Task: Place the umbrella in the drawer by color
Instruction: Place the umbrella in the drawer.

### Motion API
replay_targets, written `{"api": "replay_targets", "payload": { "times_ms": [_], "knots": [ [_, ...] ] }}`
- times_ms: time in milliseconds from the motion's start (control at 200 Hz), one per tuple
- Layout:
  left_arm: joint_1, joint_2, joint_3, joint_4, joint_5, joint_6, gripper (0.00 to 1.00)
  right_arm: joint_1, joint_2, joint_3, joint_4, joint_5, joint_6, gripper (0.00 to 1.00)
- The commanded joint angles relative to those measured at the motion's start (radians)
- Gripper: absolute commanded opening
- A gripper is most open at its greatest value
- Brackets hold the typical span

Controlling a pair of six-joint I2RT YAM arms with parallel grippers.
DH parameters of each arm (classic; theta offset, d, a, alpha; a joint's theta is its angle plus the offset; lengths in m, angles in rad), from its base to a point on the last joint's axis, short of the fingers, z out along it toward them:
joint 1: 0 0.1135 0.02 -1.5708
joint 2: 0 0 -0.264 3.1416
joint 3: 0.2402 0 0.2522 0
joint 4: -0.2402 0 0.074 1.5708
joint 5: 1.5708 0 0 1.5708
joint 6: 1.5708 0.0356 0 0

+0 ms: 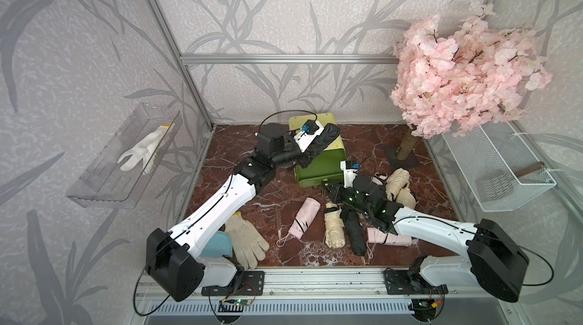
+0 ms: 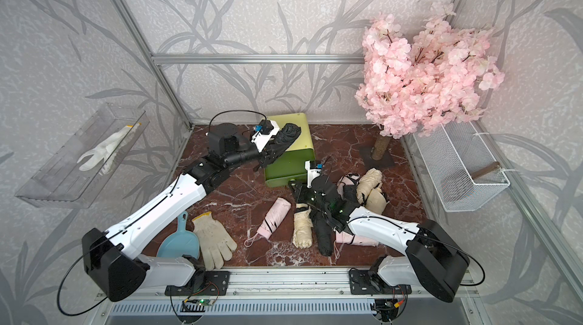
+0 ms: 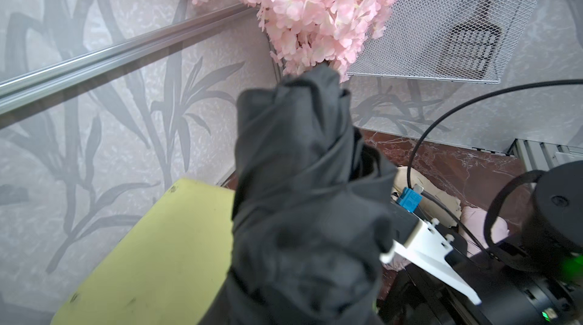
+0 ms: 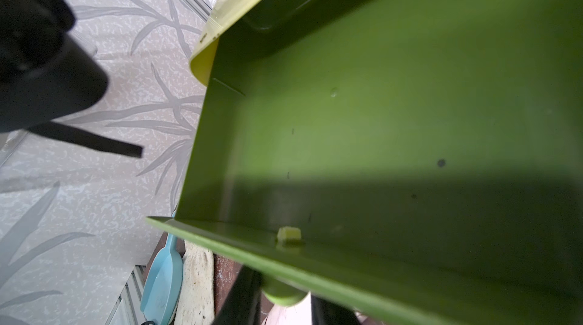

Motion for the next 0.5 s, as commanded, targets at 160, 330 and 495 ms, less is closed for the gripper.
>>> {"api": "replay_targets", "payload": {
  "times_ms": [160,330,495],
  "knots": [
    [-0.027,0.124,-0.061,0.600,-0.003,-0.021,0.26,-0.001,0.036,0.000,-0.104,0.004,-0.024,0.07],
    [-0.070,0.166,-0.071,0.664,-0.010,-0.022,0.25,-0.004,0.042,0.006,-0.110,0.006,-0.027,0.07],
    [-0.073,0.168,-0.074,0.534,-0.041,0.072,0.25,-0.005,0.052,0.007,-0.109,-0.001,-0.027,0.07]
  ]
}}
